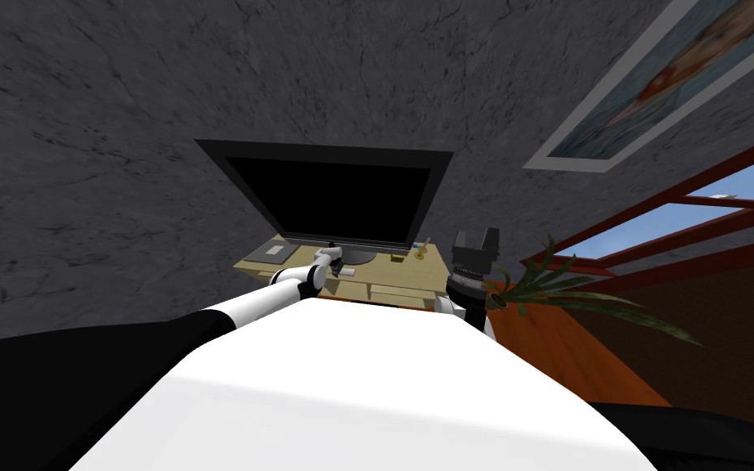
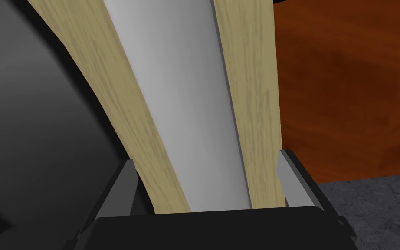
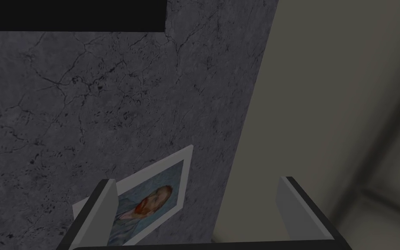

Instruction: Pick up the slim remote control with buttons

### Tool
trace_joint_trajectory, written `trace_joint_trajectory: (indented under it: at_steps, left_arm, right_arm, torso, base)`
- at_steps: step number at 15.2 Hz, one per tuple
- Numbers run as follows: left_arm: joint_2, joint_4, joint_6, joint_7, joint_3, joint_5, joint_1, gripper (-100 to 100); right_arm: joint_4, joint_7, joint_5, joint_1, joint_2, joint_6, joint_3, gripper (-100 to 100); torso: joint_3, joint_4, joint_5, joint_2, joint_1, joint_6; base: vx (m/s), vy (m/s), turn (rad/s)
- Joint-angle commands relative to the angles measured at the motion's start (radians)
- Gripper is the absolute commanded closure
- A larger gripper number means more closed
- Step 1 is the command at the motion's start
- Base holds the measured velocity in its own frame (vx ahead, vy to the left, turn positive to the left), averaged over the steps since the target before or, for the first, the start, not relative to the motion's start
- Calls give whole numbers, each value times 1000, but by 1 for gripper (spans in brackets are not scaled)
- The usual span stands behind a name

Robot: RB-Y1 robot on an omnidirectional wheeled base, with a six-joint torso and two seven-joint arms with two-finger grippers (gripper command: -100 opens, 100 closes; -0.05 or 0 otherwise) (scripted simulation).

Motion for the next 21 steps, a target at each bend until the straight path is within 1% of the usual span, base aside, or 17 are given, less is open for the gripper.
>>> trace_joint_trajectory:
  at_steps: [1,2,4,5,6,8,9,12,13,14,18,19,21]
  left_arm:
    - [-4,28,22,-3,6,0,-17,-100]
    - [-6,40,29,-5,8,0,-22,-100]
    - [-6,40,29,-5,8,0,-22,-100]
    - [-6,29,33,-6,8,0,-17,-100]
    - [-14,43,2,2,-2,4,-2,-100]
    - [-16,45,-6,4,-5,5,2,-100]
    - [-20,50,-20,8,-10,7,11,-100]
    - [-27,58,-43,14,-18,10,23,-100]
    - [-24,49,-27,11,-15,9,19,-100]
    - [-25,52,-32,12,-15,9,19,100]
    - [-25,52,-32,14,-14,10,19,100]
    - [-14,43,2,2,-2,4,-2,100]
    - [-8,35,24,-4,5,1,-14,100]
  right_arm:
    - [0,0,0,0,0,0,0,0]
    - [0,0,0,0,0,0,0,0]
    - [0,0,0,0,0,0,0,0]
    - [0,0,0,0,0,0,0,0]
    - [0,0,0,0,0,0,0,0]
    - [0,0,0,0,0,0,0,0]
    - [0,0,0,0,0,0,0,0]
    - [0,0,0,0,0,0,0,0]
    - [0,0,0,0,0,0,0,0]
    - [0,0,0,0,0,0,0,0]
    - [0,0,0,0,0,0,0,0]
    - [0,0,0,0,0,0,0,0]
    - [0,0,0,0,0,0,0,0]
  torso:
    - [0,0,0,0,0,0]
    - [0,0,0,0,0,0]
    - [0,0,0,1,-1,0]
    - [1,0,0,1,-1,0]
    - [1,0,0,2,-1,0]
    - [2,0,0,3,-1,0]
    - [2,1,0,4,-1,0]
    - [2,1,0,4,-1,0]
    - [2,1,0,4,-1,0]
    - [2,1,0,4,-2,0]
    - [2,0,0,4,-1,0]
    - [2,0,0,4,-1,0]
    - [2,1,-1,3,-1,0]
  base:
    - [45,23,-26]
    - [44,19,-30]
    - [32,8,-12]
    - [12,2,-1]
    - [18,13,-15]
    - [3,6,-11]
    - [0,0,0]
    - [-1,1,-4]
    - [0,0,0]
    - [0,0,0]
    - [-1,0,5]
    - [12,4,3]
    - [3,-1,8]
